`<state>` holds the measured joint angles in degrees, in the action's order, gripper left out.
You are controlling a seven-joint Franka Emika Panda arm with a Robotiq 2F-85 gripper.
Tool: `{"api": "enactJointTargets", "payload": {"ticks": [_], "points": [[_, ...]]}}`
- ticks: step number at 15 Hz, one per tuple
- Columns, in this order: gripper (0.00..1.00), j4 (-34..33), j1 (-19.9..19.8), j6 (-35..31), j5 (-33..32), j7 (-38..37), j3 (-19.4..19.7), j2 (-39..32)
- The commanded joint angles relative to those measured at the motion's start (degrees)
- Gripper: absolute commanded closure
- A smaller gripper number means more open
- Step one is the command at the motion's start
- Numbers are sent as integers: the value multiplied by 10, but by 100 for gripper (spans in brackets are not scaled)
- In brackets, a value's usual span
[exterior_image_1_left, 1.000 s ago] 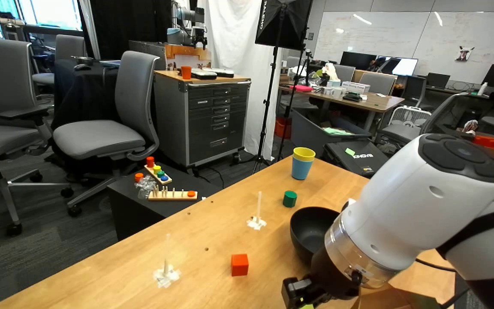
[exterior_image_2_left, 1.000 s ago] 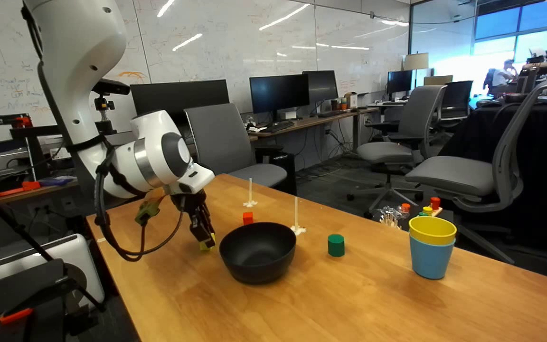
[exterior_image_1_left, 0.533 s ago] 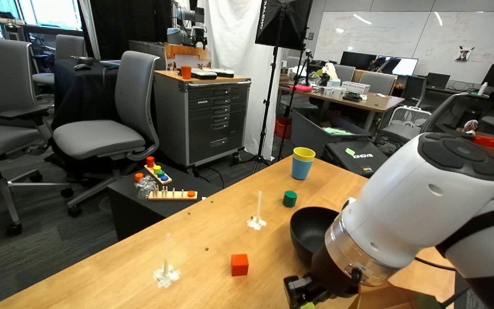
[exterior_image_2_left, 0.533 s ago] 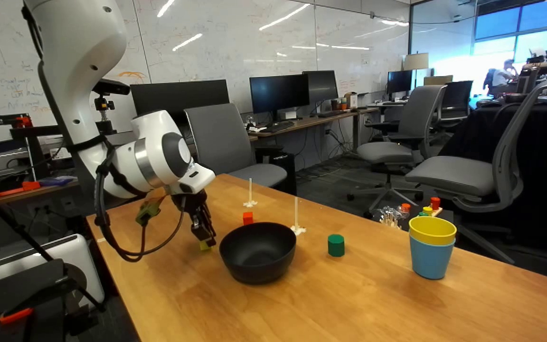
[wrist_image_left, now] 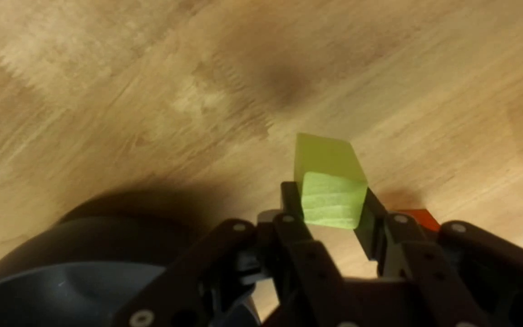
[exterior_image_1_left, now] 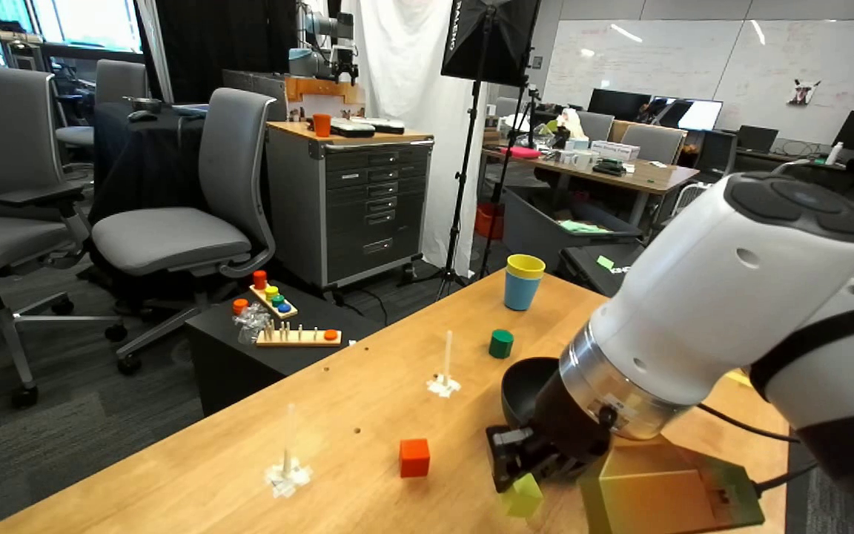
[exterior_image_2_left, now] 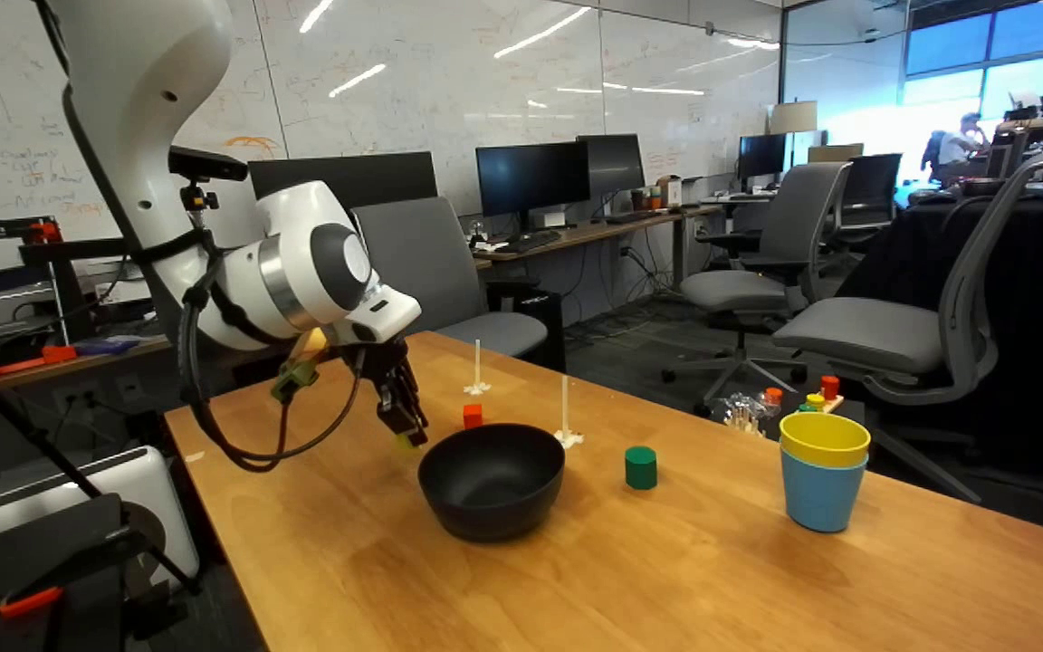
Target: Put the blocks into the bowl
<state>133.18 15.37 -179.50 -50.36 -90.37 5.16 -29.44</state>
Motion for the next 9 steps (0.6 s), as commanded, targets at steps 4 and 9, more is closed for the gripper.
{"api": "enactJointTargets", "payload": {"ticks": [4,9], "points": [[92,-5,-12,90,-1,15,-8,104],[91,-47,-4,165,-50,6,29,128]]}}
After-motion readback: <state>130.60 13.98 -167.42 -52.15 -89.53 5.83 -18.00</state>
